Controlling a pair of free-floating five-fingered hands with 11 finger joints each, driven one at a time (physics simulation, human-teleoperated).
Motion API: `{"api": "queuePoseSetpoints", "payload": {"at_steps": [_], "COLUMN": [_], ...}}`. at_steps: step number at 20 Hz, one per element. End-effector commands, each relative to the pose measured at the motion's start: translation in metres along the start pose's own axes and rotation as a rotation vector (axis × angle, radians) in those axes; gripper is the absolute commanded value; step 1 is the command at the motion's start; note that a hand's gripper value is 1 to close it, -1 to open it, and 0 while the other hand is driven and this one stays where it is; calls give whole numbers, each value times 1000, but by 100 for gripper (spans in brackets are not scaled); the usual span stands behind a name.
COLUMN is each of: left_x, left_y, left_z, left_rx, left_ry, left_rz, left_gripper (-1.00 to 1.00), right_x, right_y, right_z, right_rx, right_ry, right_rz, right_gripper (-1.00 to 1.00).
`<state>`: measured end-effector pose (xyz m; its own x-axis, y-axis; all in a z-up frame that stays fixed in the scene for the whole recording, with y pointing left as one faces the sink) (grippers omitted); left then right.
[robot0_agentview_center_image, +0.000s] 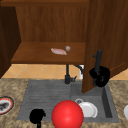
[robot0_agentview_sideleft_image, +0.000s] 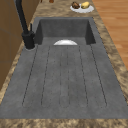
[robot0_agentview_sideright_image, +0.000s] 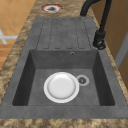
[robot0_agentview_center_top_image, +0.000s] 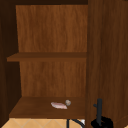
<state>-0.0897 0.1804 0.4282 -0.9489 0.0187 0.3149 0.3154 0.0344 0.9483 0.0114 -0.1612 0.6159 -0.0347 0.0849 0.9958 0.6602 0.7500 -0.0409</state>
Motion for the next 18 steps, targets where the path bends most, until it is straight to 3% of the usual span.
{"api": "queuePoseSetpoints", "payload": {"at_steps": [1,18], "left_x": [0,0], "left_y": [0,0], "left_z": [0,0], "left_rx": [0,0], "left_ry": [0,0], "left_rz": [0,0], "left_gripper": [0,0], "right_x": [-15,-14], "right_y": [-31,-137], "right_z": [-8,-25], "right_rx": [2,192], "right_ry": [19,-11], "right_rz": [3,-22], "right_gripper": [100,100]}}
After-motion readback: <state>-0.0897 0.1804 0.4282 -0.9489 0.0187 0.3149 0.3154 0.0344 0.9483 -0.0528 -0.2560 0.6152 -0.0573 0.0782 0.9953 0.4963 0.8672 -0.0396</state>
